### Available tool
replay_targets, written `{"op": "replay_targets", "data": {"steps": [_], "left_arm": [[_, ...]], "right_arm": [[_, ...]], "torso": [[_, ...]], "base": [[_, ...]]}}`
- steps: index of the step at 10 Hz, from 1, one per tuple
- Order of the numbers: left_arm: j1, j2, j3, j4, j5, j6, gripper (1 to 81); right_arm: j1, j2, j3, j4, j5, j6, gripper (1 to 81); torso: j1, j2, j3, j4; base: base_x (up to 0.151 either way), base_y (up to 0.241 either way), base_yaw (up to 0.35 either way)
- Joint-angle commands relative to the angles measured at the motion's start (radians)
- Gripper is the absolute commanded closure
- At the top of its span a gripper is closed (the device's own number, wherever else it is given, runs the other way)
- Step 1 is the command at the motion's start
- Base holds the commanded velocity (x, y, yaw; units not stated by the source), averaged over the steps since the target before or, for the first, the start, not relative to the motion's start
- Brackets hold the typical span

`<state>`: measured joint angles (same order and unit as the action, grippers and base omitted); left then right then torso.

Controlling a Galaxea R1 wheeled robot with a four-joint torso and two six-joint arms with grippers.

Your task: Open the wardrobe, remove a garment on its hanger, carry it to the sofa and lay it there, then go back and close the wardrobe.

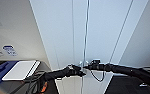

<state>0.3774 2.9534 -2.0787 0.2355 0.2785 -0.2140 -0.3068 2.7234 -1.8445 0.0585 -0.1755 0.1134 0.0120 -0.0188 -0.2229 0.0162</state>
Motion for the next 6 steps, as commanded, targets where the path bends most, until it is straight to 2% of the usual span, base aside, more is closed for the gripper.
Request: {"op": "replay_targets", "data": {"steps": [1,6], "left_arm": [[-0.142,0.049,0.215,-0.036,-0.078,-0.005,1.0],[-0.134,-0.068,0.38,-0.036,-0.079,-0.013,1.0]], "right_arm": [[0.131,0.041,0.137,0.046,-0.05,0.012,1.0],[0.091,-0.002,0.209,0.044,-0.03,0.011,1.0]], "torso": [[0.0,0.0,0.0,0.0],[0.001,0.0,0.0,0.0]], "base": [[0.0,0.0,0.0],[0.0,0.0,0.0]]}}
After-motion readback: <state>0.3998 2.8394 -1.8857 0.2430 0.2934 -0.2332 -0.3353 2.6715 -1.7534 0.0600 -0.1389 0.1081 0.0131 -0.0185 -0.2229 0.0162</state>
